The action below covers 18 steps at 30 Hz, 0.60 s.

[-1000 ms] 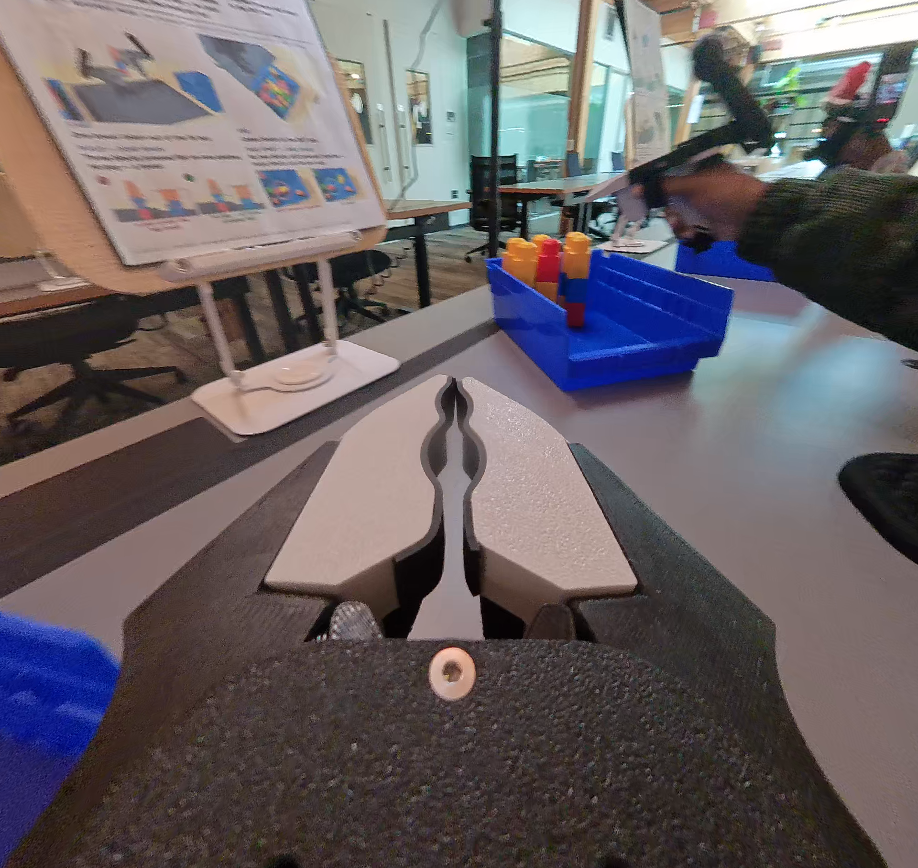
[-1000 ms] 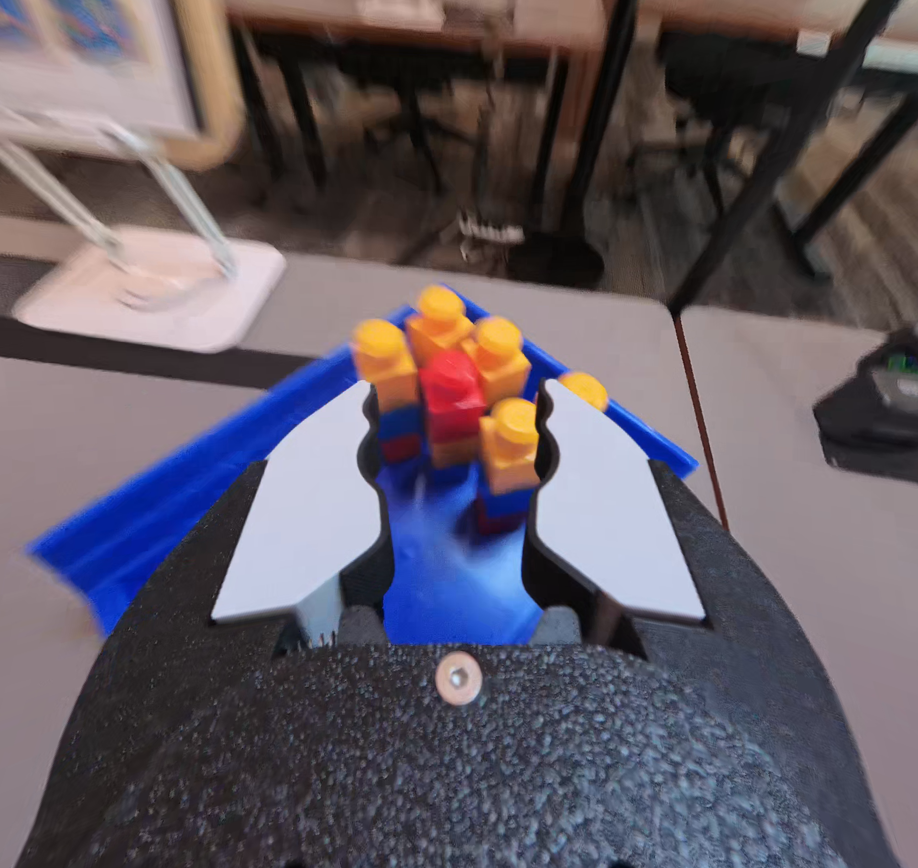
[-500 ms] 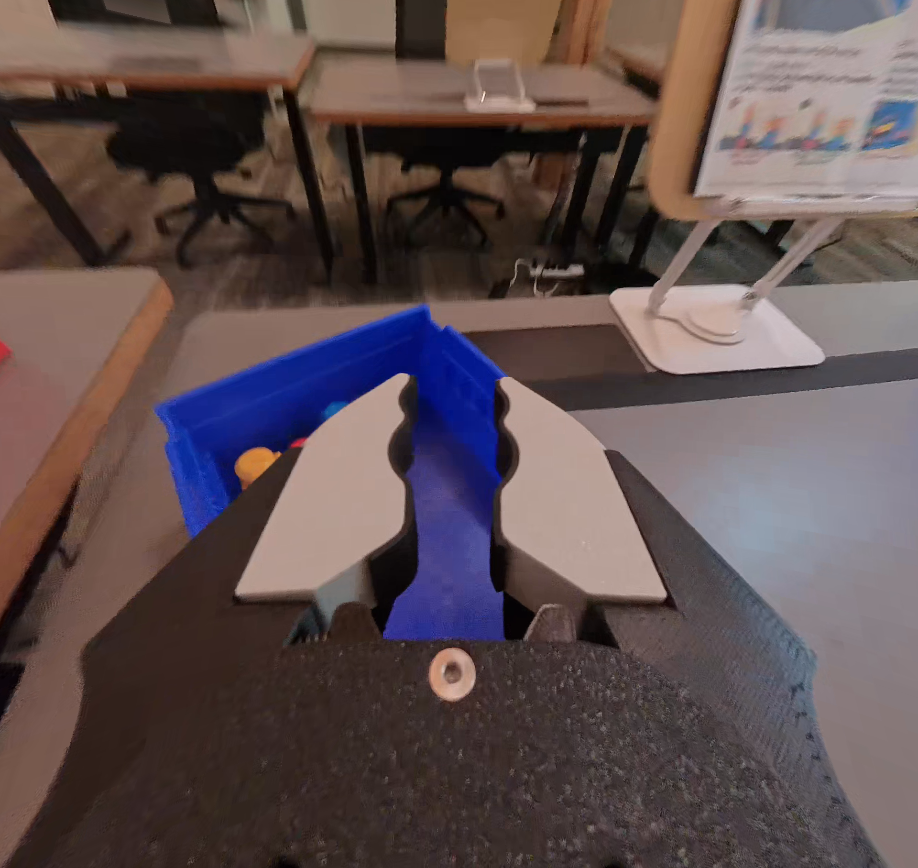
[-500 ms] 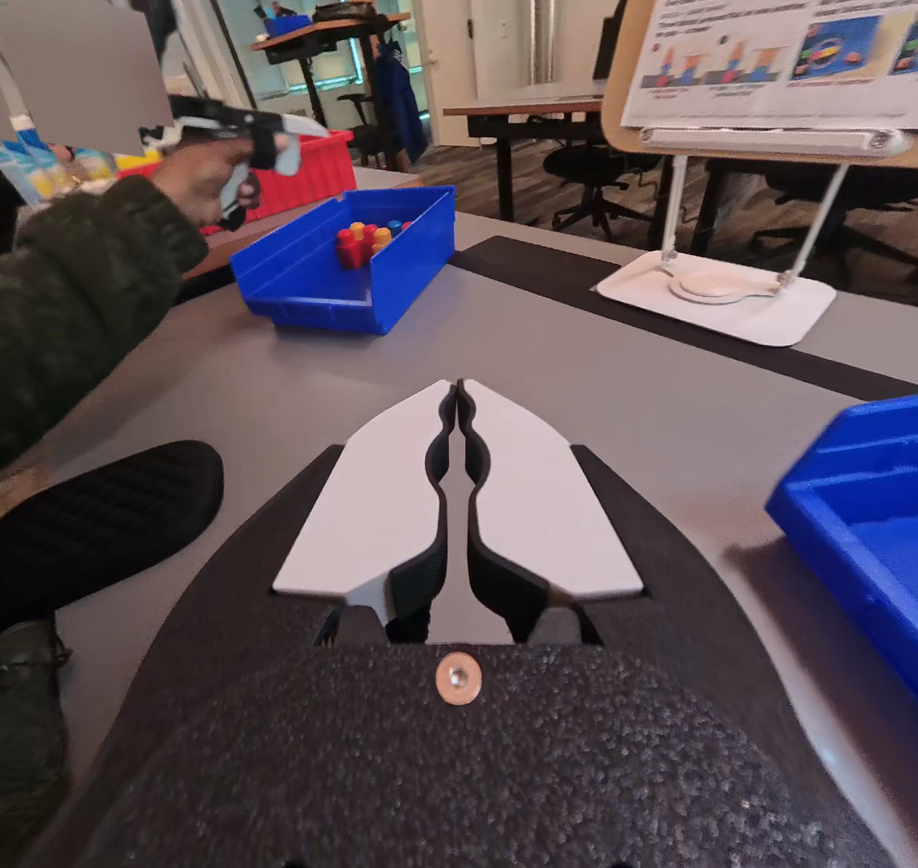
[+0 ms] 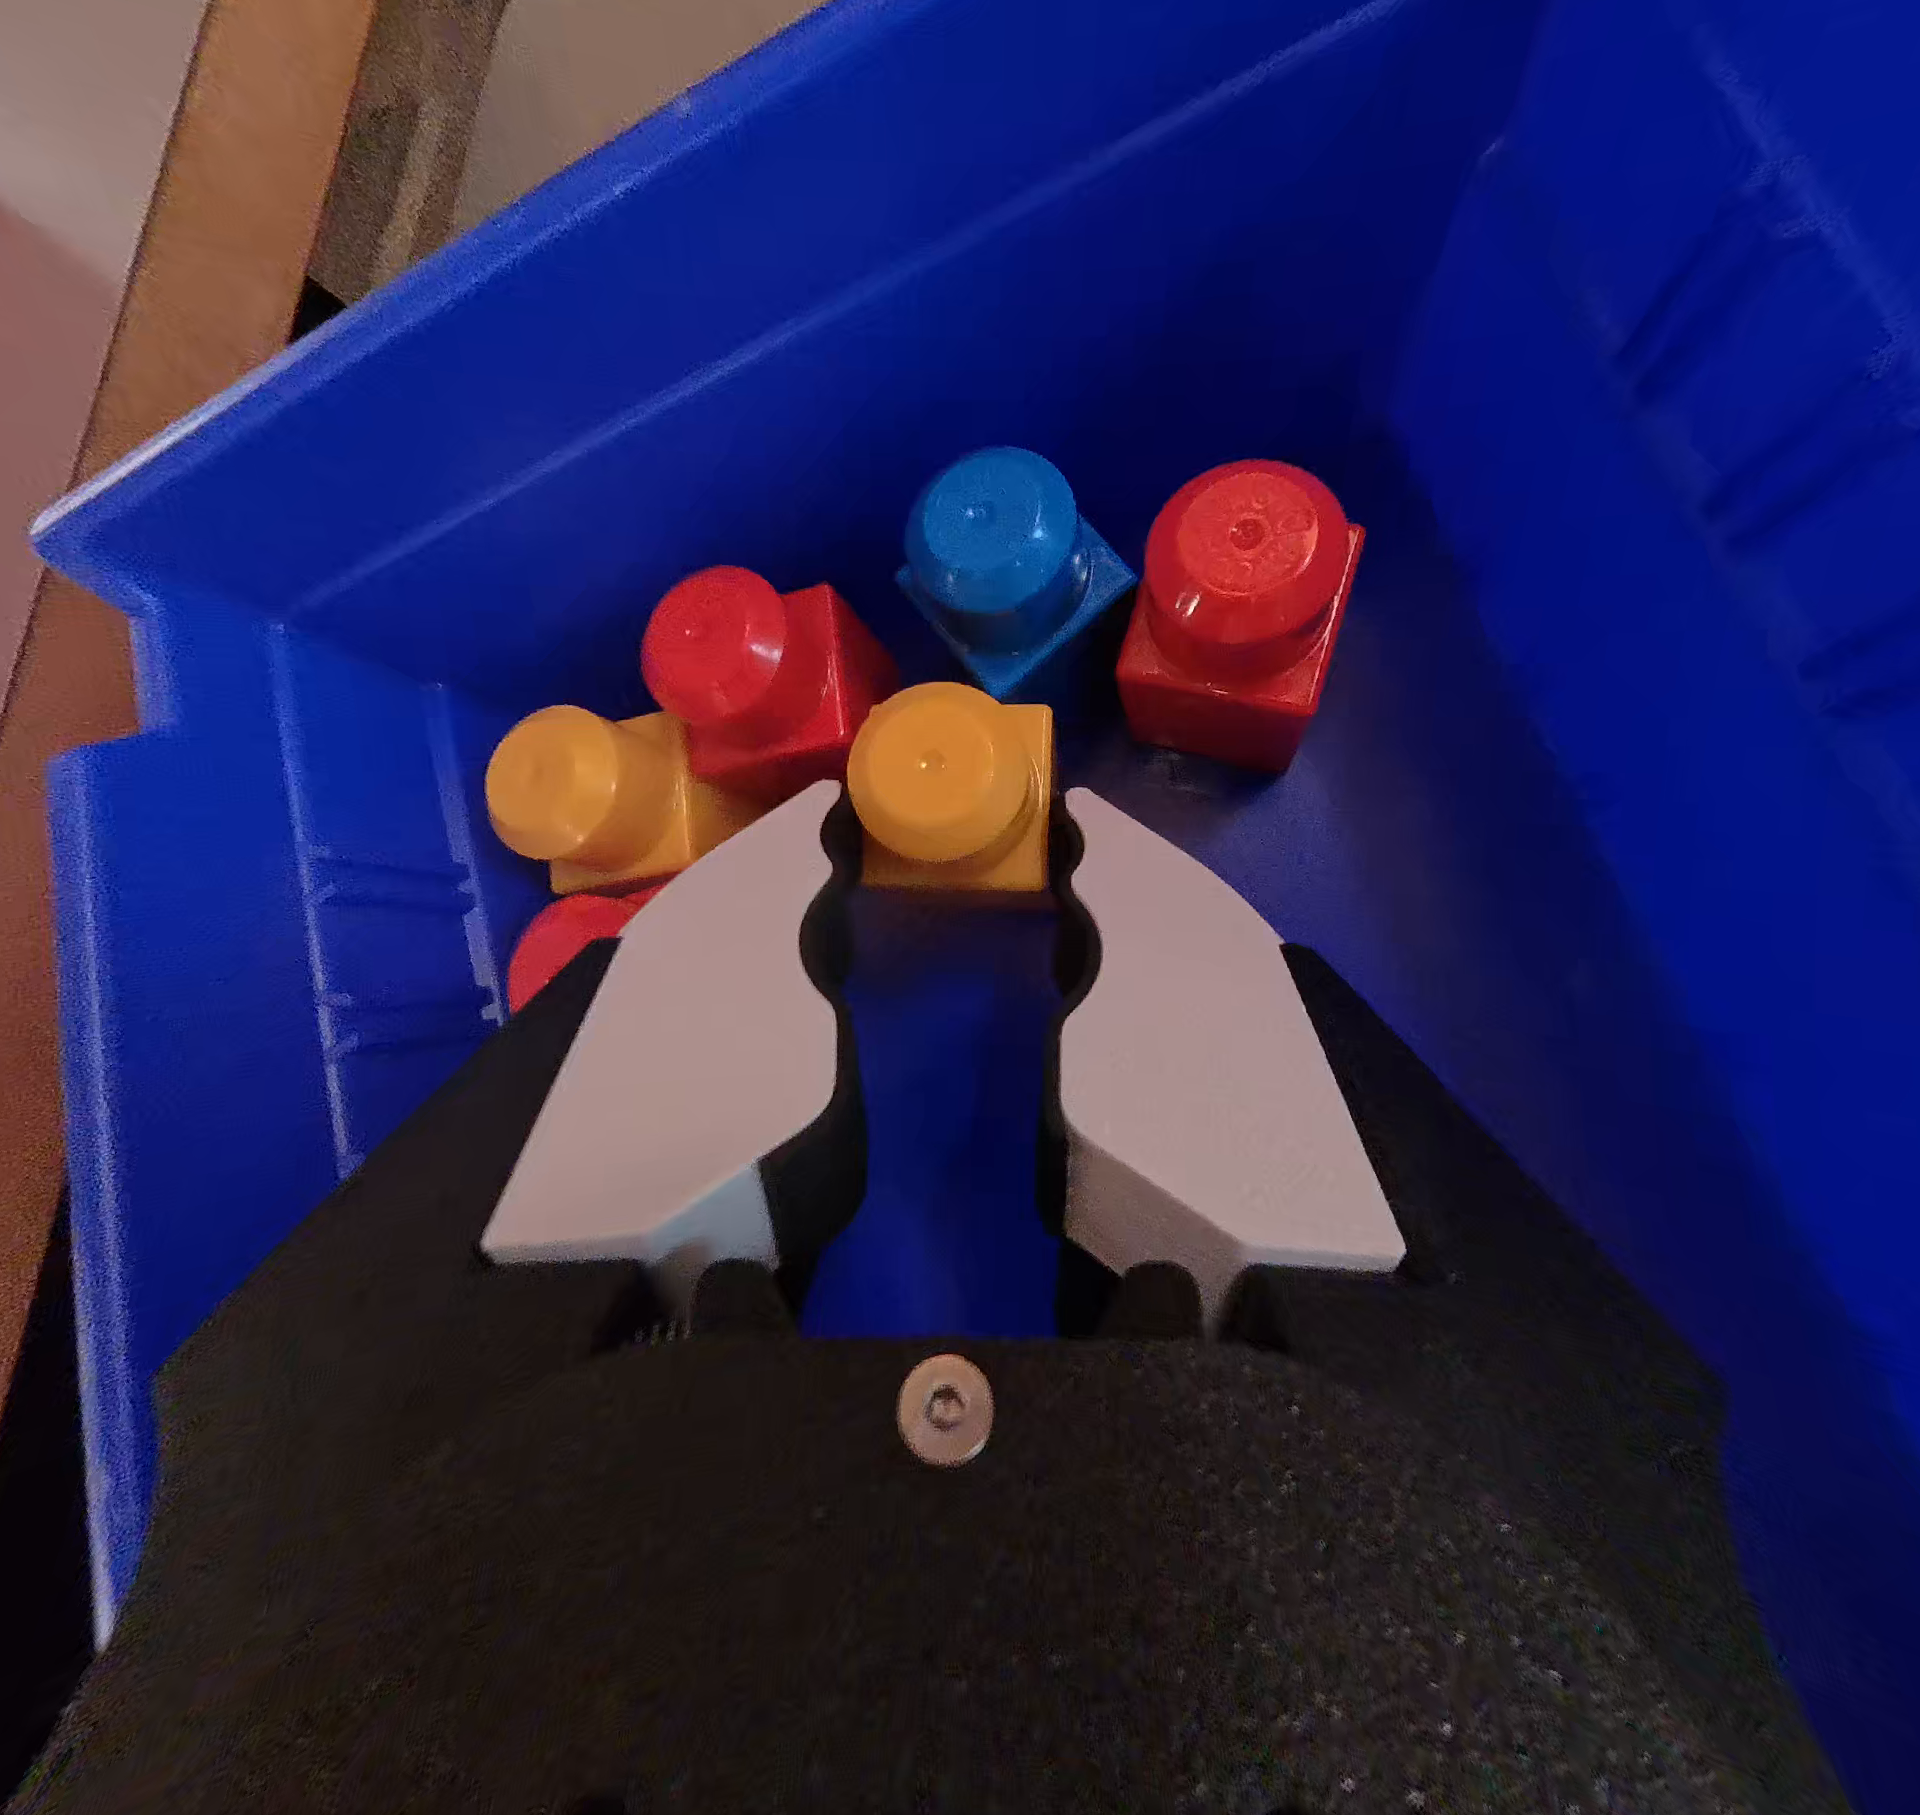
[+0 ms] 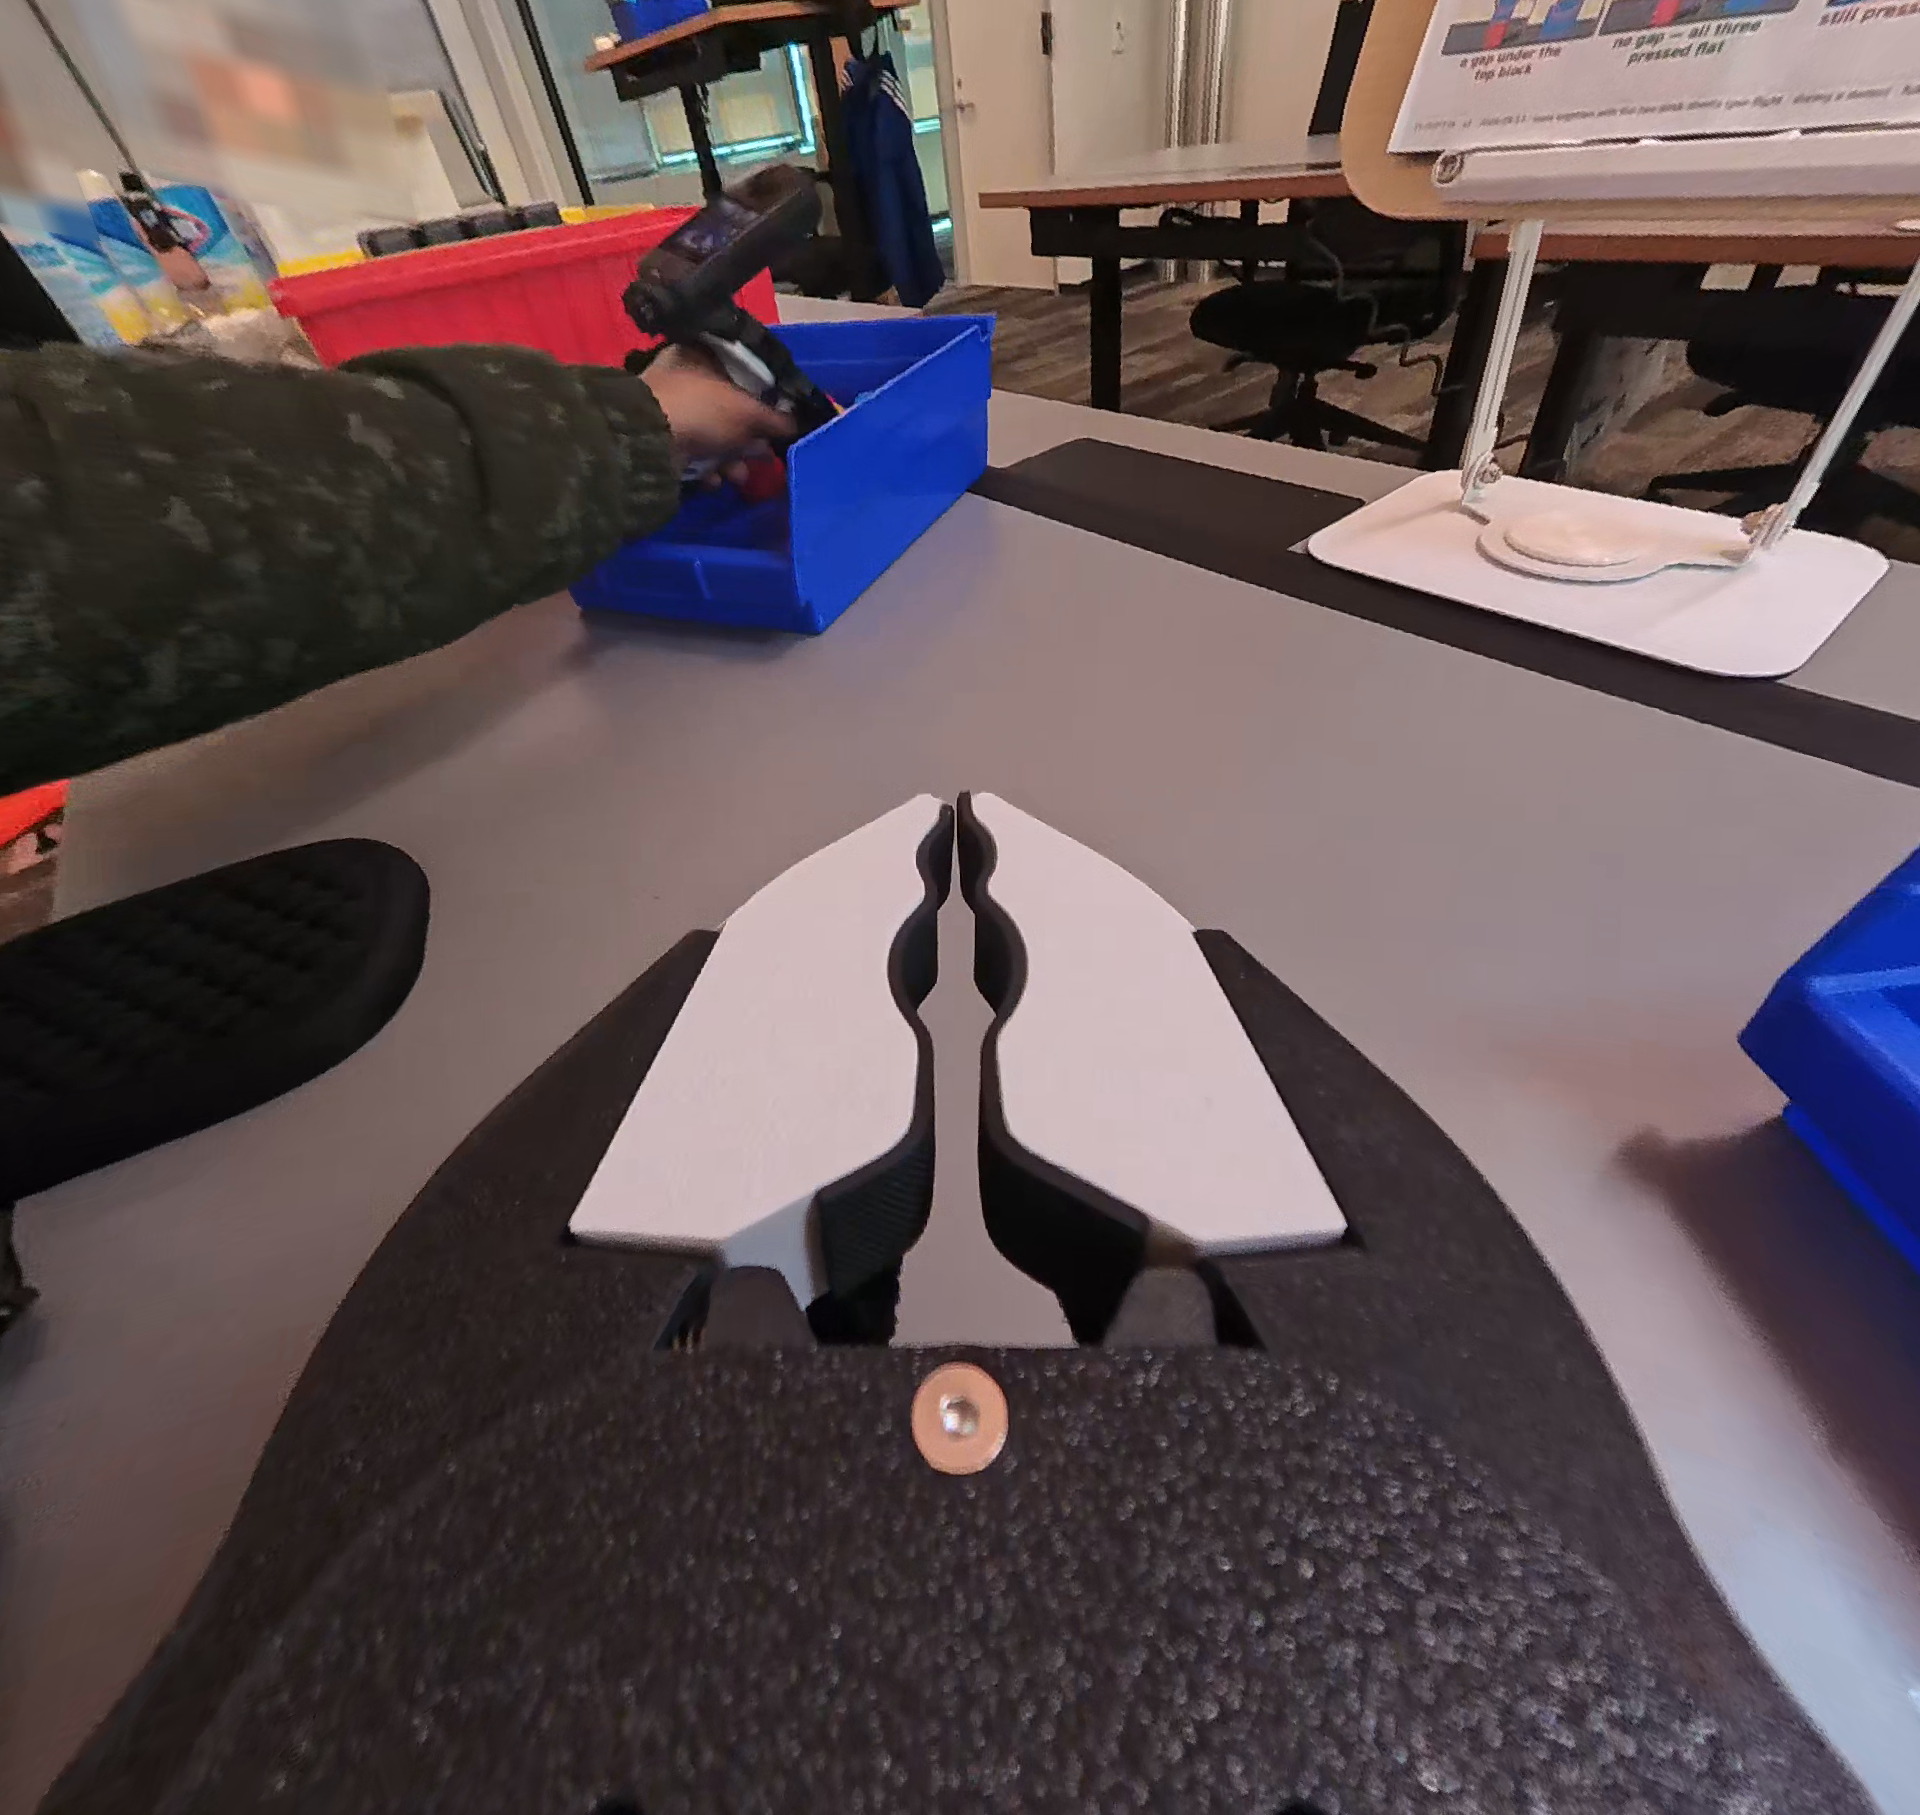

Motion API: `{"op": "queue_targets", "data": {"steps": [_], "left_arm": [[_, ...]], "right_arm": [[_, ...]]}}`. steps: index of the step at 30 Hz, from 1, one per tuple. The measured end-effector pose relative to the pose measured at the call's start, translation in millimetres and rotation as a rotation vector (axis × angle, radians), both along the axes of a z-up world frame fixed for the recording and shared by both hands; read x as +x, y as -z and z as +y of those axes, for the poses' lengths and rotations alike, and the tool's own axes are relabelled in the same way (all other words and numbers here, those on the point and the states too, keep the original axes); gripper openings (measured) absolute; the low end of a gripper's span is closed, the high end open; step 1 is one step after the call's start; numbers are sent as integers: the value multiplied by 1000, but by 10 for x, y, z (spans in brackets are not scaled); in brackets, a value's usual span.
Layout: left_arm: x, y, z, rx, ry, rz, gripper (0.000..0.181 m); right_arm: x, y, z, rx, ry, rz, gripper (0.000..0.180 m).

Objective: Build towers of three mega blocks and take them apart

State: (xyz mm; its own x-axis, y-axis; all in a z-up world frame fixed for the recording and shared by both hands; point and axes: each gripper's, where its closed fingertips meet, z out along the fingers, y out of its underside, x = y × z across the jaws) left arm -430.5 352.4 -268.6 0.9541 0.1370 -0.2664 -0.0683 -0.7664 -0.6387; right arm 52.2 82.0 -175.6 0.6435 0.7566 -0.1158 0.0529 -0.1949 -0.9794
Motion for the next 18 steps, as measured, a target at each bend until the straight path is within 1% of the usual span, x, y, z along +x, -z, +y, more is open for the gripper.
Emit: {"op": "queue_targets", "data": {"steps": [1,3,4,5,7,9,11,12,14,16,18], "left_arm": [[10,-5,-1,-12,14,-18,35],[107,-156,27,54,72,-73,35],[197,-300,32,105,119,-97,35],[344,-490,30,169,202,-117,35],[599,-889,-92,260,320,-122,35],[1076,-1315,-322,355,529,-183,35],[1684,-1606,-718,377,808,-215,34],[1997,-1648,-970,342,947,-233,34],[2580,-1580,-1507,250,1204,-250,34],[3087,-1315,-2021,141,1407,-248,34],[3517,-932,-2489,40,1579,-239,34]], "right_arm": [[0,11,-7,5,0,-9,1],[6,13,-21,21,-3,-22,1],[11,5,-23,29,-3,-26,1],[15,-2,-24,33,-6,-27,1],[2,-2,-34,25,-20,-19,1],[-44,22,-57,14,-48,-22,2],[-133,57,-108,8,-99,-41,7],[-194,83,-150,1,-136,-54,11],[-310,162,-228,-15,-194,-100,22],[-393,230,-297,-3,-231,-154,28],[-425,269,-341,28,-248,-206,31]]}}
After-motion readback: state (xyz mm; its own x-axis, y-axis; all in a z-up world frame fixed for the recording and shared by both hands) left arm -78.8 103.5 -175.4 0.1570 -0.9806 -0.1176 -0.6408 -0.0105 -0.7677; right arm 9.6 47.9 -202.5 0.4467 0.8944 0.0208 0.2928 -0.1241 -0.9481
